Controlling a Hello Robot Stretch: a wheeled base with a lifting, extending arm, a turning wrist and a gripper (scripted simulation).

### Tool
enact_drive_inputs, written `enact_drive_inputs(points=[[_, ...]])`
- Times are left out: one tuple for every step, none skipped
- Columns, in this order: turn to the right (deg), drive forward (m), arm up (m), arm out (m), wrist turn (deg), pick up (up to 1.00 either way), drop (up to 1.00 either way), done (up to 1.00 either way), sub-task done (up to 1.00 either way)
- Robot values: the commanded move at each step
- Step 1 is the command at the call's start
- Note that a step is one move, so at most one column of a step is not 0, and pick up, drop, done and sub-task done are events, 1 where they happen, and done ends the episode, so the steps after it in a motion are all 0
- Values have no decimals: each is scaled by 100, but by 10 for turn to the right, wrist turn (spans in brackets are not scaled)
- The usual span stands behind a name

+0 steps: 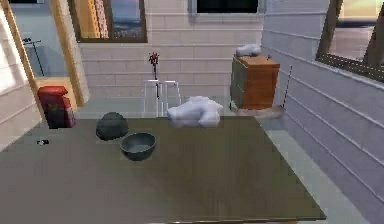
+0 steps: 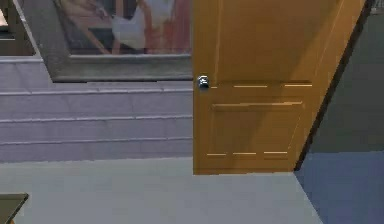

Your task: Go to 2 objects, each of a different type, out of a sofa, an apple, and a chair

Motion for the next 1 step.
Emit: enact_drive_inputs(points=[[-270,0,0,0,0,0,0,0,0]])
